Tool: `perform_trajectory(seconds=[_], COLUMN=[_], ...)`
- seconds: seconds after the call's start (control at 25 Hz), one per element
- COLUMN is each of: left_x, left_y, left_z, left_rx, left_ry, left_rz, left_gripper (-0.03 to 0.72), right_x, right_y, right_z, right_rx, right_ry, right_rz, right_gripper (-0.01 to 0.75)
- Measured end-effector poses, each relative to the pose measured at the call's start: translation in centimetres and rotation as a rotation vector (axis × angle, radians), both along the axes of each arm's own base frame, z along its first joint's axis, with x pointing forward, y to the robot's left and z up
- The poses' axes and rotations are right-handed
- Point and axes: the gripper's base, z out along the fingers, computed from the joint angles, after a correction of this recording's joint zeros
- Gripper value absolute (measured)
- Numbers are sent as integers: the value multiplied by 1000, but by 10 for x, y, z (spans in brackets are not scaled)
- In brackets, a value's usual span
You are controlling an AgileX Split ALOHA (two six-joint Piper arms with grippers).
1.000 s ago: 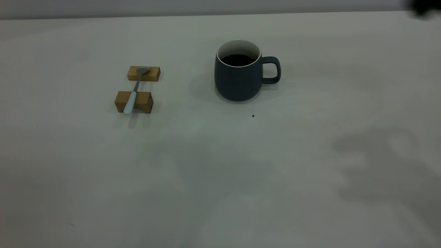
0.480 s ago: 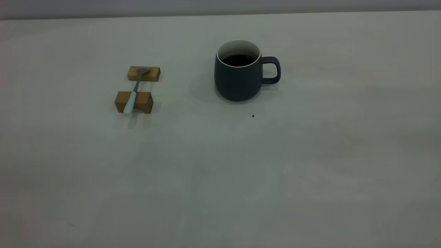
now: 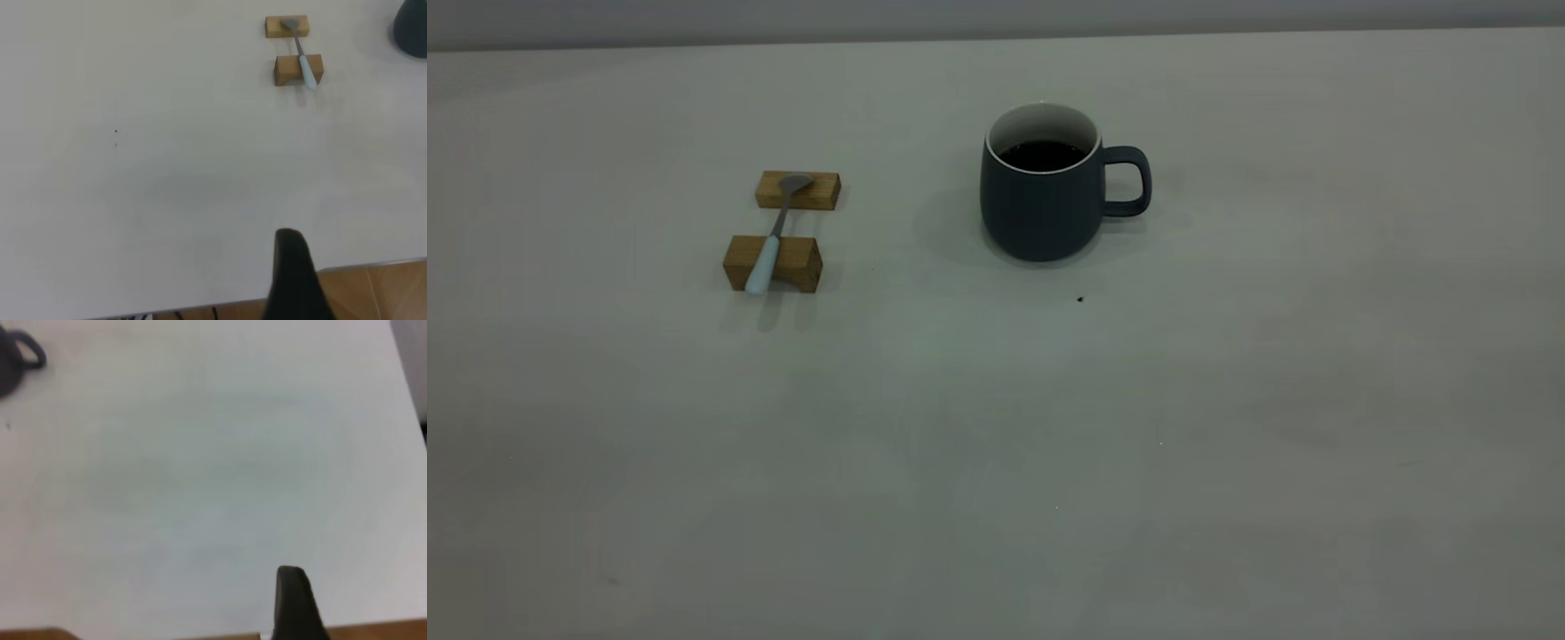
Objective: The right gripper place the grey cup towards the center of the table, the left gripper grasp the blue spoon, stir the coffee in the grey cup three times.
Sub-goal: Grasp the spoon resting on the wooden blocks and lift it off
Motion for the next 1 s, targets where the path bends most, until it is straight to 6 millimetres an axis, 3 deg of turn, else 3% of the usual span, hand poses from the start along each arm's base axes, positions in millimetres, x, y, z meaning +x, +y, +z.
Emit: perform_trajectory(seconds=[0.16, 1.0], left_x=[0, 0], left_y=[0, 0], left_z=[0, 0], left_rx=[0, -1], left_ry=[0, 0], left_rz=[0, -1], left_gripper=[563, 563], right_x=[-14, -15], right_y=[0, 0], right_z=[0, 0], right_rx=[-1, -1], right_ry=[-95, -98], right_rz=[-2, -3], right_gripper=[514, 514])
